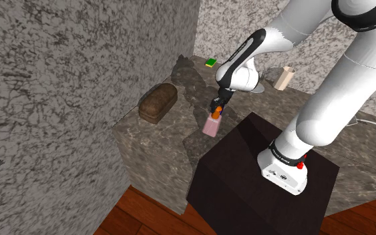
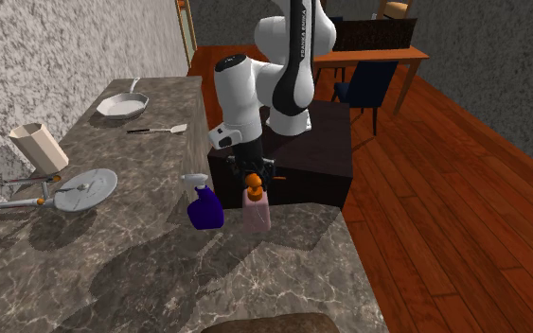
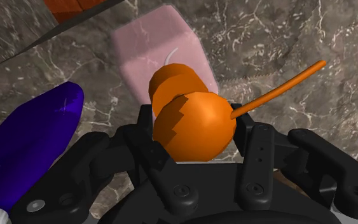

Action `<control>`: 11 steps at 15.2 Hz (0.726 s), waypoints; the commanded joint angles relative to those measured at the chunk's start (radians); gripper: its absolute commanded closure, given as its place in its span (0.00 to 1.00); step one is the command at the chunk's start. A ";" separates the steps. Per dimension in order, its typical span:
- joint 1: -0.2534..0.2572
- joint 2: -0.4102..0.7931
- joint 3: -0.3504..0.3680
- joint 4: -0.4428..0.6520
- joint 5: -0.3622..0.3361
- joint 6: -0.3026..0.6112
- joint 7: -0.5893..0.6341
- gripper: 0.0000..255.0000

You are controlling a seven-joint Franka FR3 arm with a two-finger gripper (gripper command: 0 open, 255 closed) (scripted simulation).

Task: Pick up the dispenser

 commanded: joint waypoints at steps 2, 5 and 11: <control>0.000 0.002 0.001 -0.001 0.001 0.000 -0.001 1.00; 0.000 -0.021 -0.009 -0.008 -0.040 -0.013 0.030 1.00; -0.023 -0.140 -0.027 -0.028 -0.224 -0.096 0.179 1.00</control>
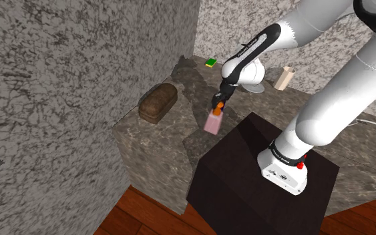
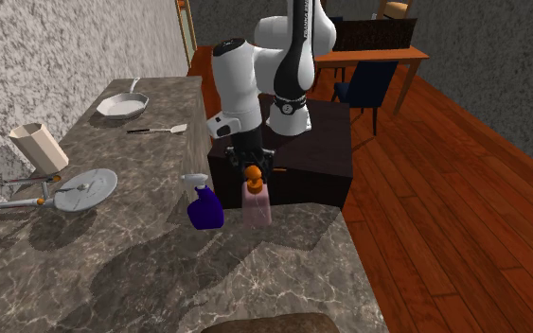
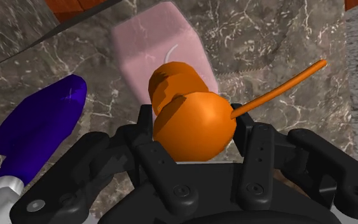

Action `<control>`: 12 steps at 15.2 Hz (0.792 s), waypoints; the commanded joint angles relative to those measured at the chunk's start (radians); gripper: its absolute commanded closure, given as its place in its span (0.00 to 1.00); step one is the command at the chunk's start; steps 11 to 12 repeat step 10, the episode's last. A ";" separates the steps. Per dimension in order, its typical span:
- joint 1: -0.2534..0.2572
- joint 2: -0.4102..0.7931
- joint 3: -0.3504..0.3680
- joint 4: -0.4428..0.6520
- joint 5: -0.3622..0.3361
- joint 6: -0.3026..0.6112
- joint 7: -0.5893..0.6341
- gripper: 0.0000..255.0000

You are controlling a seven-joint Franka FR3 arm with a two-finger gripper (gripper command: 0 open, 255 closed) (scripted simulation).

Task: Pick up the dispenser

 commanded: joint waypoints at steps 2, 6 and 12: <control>-0.019 -0.060 0.002 -0.007 -0.077 -0.048 0.062 1.00; -0.046 -0.130 0.013 -0.005 -0.146 -0.115 0.119 1.00; -0.059 -0.166 0.020 -0.002 -0.173 -0.152 0.143 1.00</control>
